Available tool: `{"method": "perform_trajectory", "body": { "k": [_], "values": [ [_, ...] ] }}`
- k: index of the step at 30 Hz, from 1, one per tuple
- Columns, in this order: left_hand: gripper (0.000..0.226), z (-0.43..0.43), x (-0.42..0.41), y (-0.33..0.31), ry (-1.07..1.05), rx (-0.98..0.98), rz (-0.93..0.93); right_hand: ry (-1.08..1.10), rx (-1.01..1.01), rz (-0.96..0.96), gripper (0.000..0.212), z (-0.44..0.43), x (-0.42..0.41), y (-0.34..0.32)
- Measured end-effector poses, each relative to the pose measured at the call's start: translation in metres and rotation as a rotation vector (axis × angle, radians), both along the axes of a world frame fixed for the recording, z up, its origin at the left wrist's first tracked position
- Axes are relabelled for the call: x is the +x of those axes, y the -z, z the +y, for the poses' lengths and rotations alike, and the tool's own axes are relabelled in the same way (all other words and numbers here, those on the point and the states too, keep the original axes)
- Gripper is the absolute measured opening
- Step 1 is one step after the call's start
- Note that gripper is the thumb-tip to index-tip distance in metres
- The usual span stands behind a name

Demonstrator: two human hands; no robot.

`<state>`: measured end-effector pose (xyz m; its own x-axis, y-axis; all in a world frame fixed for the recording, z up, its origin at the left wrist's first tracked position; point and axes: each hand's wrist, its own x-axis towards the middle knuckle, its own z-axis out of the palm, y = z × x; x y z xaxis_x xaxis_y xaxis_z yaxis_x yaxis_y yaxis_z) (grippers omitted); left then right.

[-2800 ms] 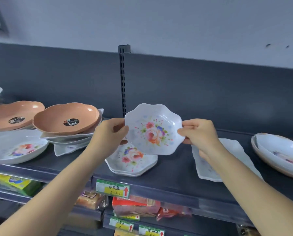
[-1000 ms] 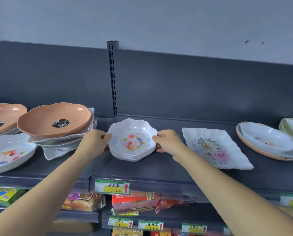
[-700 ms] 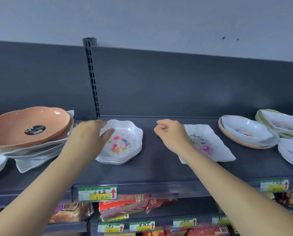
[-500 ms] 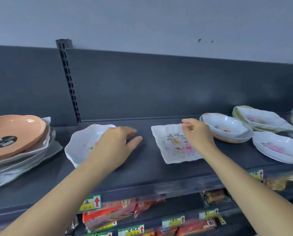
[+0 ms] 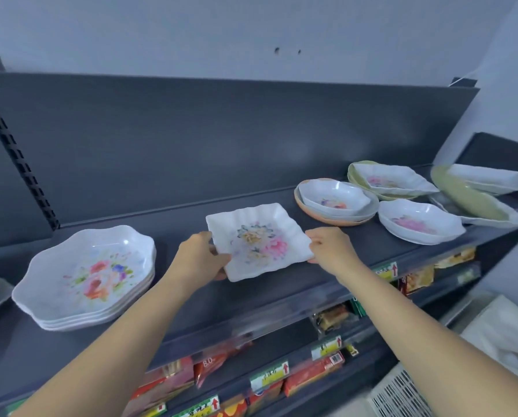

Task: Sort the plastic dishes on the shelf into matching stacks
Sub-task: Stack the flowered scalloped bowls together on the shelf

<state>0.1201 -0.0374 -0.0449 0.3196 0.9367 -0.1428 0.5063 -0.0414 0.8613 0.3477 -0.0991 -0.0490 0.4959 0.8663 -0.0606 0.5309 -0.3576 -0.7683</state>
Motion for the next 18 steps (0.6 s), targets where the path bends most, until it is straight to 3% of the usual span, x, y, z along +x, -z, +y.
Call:
{"method": "perform_trajectory", "body": {
  "k": [5,7,9,11,14,18],
  "values": [
    [0.016,0.005,-0.005,-0.002,-0.033,0.013,0.089,-0.053,0.011,0.002,0.033,0.004,0.005,0.002],
    [0.007,0.006,-0.004,-0.009,-0.033,0.087,0.261,-0.049,0.054,-0.04,0.031,0.007,0.017,0.002],
    [0.017,0.004,0.001,-0.017,-0.023,0.239,0.521,-0.021,0.096,-0.139,0.018,0.008,0.032,-0.007],
    [0.027,-0.002,0.01,-0.025,-0.023,0.359,0.638,0.023,0.186,-0.217,0.016,0.011,0.052,-0.018],
    [0.047,-0.009,0.03,-0.034,-0.035,0.407,0.577,0.111,0.278,-0.313,0.028,0.021,0.086,-0.032],
    [0.038,-0.005,0.069,-0.046,0.01,0.41,0.36,0.106,0.252,-0.364,0.025,0.039,0.14,-0.042]
  ]
}}
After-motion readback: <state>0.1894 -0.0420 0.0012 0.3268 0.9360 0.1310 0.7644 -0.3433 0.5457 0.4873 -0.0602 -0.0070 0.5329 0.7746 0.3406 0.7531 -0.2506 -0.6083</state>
